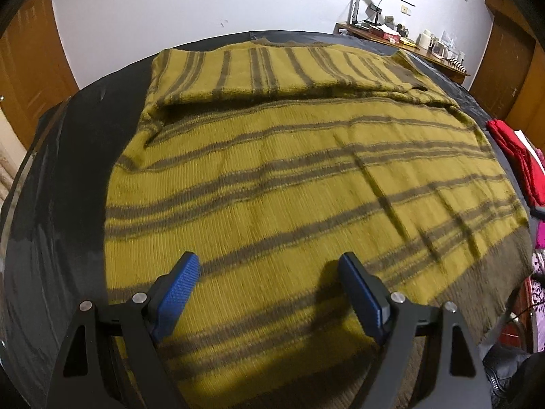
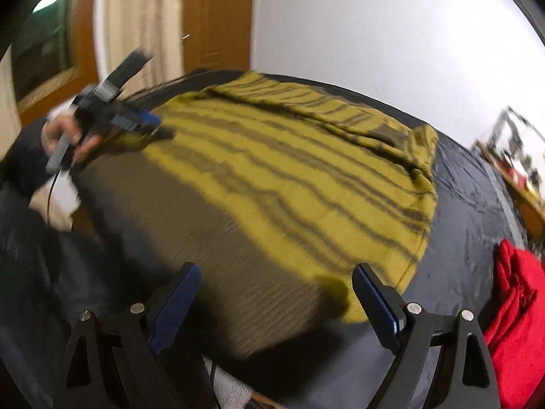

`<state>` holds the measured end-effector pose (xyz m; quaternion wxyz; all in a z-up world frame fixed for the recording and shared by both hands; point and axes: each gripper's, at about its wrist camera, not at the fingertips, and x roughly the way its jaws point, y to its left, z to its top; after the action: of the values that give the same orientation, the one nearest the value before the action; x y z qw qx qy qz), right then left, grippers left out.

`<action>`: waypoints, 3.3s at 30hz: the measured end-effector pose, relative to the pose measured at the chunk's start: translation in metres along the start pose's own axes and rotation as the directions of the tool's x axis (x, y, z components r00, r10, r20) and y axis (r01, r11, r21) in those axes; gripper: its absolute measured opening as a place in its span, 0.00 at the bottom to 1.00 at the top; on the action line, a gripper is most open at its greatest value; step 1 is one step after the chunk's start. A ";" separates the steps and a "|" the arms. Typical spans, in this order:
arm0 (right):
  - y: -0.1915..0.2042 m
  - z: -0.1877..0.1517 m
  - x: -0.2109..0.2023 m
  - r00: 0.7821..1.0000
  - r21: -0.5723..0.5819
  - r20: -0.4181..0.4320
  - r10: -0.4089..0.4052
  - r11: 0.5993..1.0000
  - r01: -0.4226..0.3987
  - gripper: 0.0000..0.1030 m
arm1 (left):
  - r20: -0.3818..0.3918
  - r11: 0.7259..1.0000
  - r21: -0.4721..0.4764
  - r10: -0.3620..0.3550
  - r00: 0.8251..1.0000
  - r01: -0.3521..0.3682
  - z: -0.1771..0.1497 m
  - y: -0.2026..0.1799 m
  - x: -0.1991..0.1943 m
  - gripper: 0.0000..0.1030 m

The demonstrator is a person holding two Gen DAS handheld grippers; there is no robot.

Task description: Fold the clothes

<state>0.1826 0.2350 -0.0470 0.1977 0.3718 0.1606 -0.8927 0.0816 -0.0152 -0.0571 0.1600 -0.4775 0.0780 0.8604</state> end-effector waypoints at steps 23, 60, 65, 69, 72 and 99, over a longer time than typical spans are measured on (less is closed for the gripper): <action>0.046 0.000 0.028 0.922 -0.235 0.133 -0.362 0.893 0.385 0.90 | 0.029 1.000 -0.003 -0.018 0.999 0.018 -0.019 0.000 -0.010 0.86; -0.030 0.070 0.018 0.831 -0.017 0.180 -0.527 0.843 0.538 0.25 | 0.250 0.908 0.415 -0.175 0.952 0.057 -0.102 0.003 -0.116 0.96; -0.056 0.081 0.012 0.846 0.115 0.181 -0.501 0.865 0.488 0.25 | 0.196 0.898 0.437 -0.146 0.970 0.047 -0.101 -0.015 -0.091 0.99; -0.069 0.085 0.013 0.855 0.172 0.168 -0.490 0.869 0.464 0.25 | 0.200 0.873 0.487 -0.087 0.976 -0.021 -0.107 -0.023 -0.081 0.99; -0.074 0.086 0.016 0.856 0.189 0.157 -0.492 0.866 0.463 0.25 | 0.194 0.859 0.510 -0.059 0.979 -0.049 -0.108 -0.025 -0.078 0.99; -0.099 0.083 0.014 0.830 0.285 0.153 -0.537 0.828 0.483 0.25 | 0.418 0.619 0.659 0.170 0.892 -0.427 -0.078 -0.055 -0.047 0.99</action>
<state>0.0769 0.2822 0.0122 -0.0774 0.2313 0.1247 -0.9617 0.1863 0.0044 -0.0575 0.2014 -0.2082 0.4703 0.8336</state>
